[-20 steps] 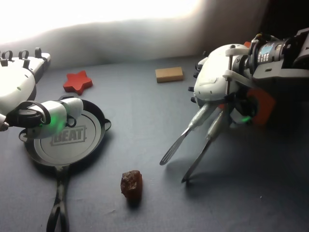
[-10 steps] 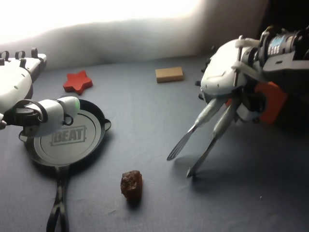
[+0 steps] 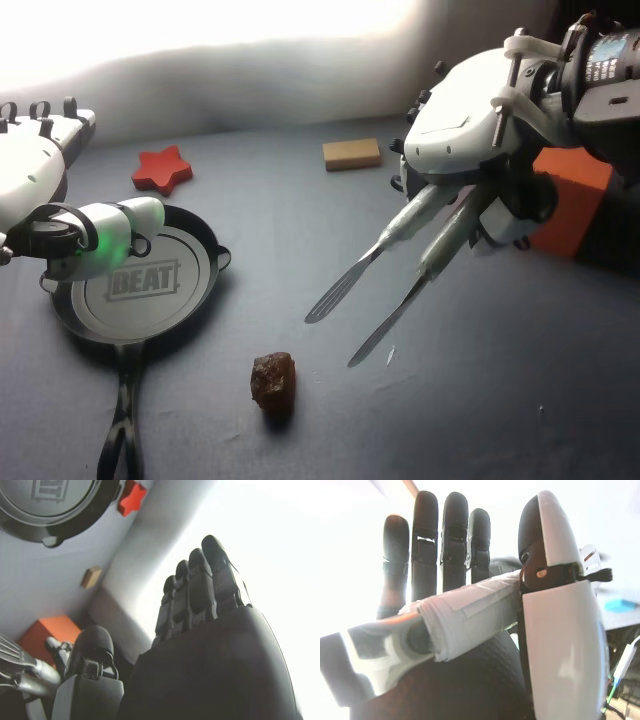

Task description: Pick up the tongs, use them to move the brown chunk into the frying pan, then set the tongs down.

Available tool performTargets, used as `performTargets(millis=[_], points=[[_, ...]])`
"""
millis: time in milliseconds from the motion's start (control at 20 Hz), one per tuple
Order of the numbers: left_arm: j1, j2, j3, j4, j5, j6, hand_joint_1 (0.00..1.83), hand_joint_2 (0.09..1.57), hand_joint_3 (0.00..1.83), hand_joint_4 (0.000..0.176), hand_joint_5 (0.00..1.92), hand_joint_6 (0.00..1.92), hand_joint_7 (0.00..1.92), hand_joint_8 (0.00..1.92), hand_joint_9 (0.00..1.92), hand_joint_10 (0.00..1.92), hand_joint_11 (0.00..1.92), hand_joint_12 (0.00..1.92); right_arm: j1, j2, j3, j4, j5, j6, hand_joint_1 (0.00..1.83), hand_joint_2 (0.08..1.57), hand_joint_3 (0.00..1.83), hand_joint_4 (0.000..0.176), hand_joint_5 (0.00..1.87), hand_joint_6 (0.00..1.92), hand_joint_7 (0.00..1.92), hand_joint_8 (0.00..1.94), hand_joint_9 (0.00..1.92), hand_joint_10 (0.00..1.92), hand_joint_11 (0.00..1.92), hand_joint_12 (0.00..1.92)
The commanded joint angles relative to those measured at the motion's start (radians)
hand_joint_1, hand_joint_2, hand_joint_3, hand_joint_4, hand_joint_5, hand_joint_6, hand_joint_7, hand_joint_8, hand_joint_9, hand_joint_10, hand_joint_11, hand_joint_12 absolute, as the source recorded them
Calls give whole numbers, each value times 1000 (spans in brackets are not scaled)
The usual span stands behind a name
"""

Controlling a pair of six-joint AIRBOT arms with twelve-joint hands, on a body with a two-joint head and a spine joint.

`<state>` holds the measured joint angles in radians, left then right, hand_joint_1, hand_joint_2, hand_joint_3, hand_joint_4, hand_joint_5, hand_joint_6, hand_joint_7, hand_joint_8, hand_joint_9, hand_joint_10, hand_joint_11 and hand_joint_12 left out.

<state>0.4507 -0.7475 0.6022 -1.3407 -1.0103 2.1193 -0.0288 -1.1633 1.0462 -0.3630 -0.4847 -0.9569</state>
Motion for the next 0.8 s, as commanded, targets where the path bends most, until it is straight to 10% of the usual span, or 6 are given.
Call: performTargets(millis=[0, 300, 750], points=[[-14, 10, 2, 77, -72, 0, 11, 1297, 1, 0, 36, 2, 115, 1, 120, 3, 0, 376, 20, 13, -14, -82, 60, 84, 1078, 1152, 2, 0, 789, 154, 898, 5, 660, 428, 216, 1517], [-16, 10, 2, 77, -96, 0, 2, 1286, 0, 0, 71, 3, 145, 1, 147, 2, 0, 478, 35, 68, -133, -397, -37, 560, 1086, 1145, 0, 0, 807, 164, 924, 12, 667, 475, 257, 1501], [-15, 10, -1, 76, -96, 0, 0, 1289, 0, 0, 66, 3, 123, 6, 133, 8, 0, 445, 6, 67, -302, -650, -244, 1025, 1074, 1157, 0, 0, 800, 167, 914, 7, 631, 529, 256, 1479]])
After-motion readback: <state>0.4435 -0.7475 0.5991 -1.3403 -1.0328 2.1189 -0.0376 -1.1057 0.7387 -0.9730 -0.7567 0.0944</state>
